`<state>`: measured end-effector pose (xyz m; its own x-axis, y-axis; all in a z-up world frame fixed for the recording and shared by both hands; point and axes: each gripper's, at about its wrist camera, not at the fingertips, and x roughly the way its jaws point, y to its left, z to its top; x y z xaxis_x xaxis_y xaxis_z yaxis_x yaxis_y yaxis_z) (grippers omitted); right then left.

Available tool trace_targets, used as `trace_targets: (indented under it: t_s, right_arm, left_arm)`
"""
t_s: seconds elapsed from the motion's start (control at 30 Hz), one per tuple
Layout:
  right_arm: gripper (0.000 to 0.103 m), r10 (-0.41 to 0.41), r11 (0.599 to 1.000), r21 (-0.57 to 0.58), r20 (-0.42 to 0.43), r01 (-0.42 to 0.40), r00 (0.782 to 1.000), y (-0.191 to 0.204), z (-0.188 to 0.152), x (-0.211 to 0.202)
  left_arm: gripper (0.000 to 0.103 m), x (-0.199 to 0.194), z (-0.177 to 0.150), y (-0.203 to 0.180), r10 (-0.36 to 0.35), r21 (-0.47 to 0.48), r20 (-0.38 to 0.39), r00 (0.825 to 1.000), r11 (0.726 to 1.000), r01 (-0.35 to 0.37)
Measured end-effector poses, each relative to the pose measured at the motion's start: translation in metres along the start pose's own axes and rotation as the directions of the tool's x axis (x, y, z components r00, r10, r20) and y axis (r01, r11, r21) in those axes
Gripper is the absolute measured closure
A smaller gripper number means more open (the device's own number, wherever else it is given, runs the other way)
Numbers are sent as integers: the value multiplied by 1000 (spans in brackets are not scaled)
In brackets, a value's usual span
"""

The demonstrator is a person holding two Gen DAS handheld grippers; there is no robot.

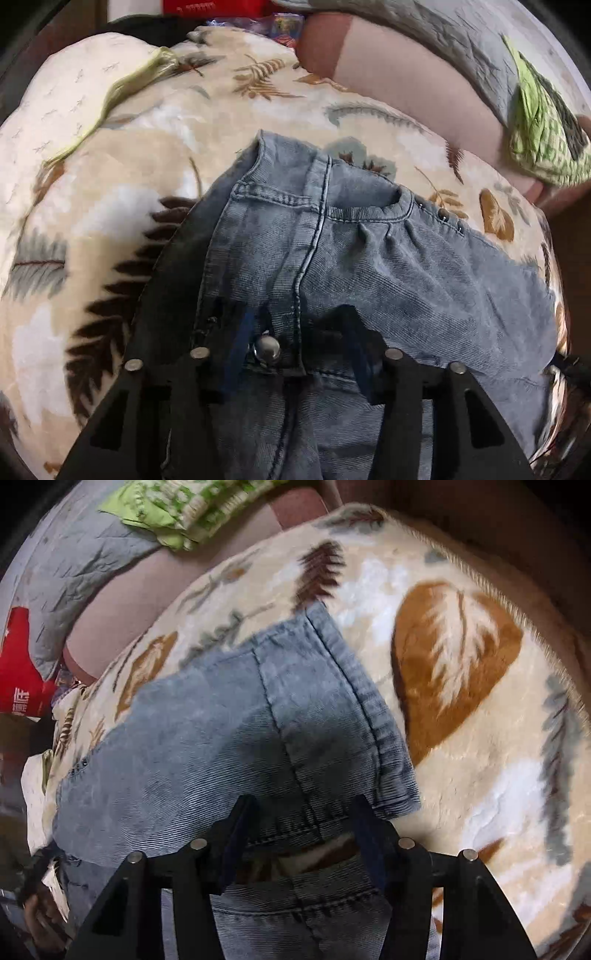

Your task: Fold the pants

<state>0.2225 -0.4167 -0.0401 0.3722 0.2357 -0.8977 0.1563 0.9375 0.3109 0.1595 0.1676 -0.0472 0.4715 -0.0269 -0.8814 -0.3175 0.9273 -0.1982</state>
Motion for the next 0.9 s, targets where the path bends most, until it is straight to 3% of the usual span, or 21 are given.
trace_targets:
  t_s: [0.13, 0.23, 0.37, 0.5, 0.67, 0.7, 0.77, 0.9]
  right_arm:
    - [44, -32, 994, -107, 69, 39, 997, 17, 34, -26]
    - [44, -66, 994, -82, 84, 73, 994, 11, 70, -16]
    - [44, -96, 993, -66, 57, 100, 994, 10, 118, 24]
    - [44, -77, 996, -37, 19, 77, 997, 1, 120, 39]
    - [44, -43, 998, -38, 1, 43, 999, -4, 123, 54]
    - [44, -37, 999, -33, 1, 37, 999, -6, 125, 53]
    - [44, -32, 999, -25, -1, 32, 999, -8, 128, 50]
    - [44, -25, 1000, -8, 6, 25, 1000, -10, 133, 49]
  left_arm:
    - [52, -22, 26, 9, -41, -29, 79, 996, 999, 43]
    - [47, -20, 56, 17, -22, -46, 119, 993, 999, 28]
    - [47, 17, 92, 27, -37, -96, 59, 998, 995, 42]
    - [47, 47, 108, 28, -77, -133, 1, 997, 988, 77]
    - [48, 67, 117, 25, -96, -153, -8, 995, 984, 94]
    - [53, 67, 120, 22, -96, -136, 3, 995, 986, 95]
    - [88, 68, 124, 17, -67, -106, 4, 998, 992, 67]
    - [99, 77, 128, 18, -18, -104, -18, 1000, 994, 16]
